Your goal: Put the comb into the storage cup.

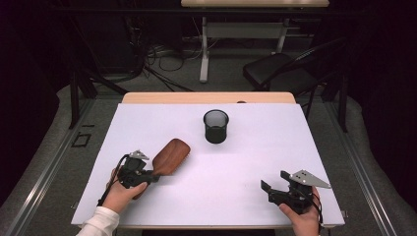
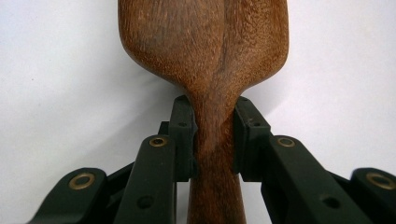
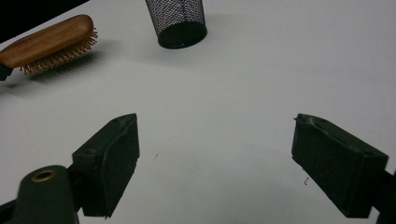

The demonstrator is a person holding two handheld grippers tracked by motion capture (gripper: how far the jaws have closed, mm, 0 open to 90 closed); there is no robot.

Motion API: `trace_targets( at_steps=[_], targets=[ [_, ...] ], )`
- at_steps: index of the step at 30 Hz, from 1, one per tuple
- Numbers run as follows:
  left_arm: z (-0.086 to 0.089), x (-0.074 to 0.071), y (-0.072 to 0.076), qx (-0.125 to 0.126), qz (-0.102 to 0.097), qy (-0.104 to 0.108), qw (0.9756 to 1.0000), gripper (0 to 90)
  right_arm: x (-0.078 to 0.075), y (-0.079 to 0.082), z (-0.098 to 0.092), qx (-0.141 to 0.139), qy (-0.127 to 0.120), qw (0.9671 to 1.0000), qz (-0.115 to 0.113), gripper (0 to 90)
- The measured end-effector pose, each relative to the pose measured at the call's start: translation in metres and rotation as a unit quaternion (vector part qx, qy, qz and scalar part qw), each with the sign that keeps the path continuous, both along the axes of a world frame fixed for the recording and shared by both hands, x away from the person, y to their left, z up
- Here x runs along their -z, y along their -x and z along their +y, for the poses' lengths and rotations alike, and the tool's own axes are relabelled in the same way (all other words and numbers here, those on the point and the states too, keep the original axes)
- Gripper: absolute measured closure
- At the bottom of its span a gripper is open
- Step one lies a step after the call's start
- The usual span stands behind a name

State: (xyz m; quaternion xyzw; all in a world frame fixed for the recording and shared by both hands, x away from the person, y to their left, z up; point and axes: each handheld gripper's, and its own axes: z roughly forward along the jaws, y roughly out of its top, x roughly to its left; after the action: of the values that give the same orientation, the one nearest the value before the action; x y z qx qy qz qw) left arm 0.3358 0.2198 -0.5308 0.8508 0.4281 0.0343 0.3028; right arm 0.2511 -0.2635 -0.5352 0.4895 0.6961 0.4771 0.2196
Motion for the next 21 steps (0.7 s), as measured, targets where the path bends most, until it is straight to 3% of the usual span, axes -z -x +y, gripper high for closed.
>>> trace_targets(
  at_steps=[21],
  targets=[
    [0.000, -0.019, 0.008, 0.017, -0.052, 0.048, 0.9974, 72.6, 0.000, 0.000, 0.000, 0.000, 0.001, 1.0000, 0.000, 14.8]
  ],
)
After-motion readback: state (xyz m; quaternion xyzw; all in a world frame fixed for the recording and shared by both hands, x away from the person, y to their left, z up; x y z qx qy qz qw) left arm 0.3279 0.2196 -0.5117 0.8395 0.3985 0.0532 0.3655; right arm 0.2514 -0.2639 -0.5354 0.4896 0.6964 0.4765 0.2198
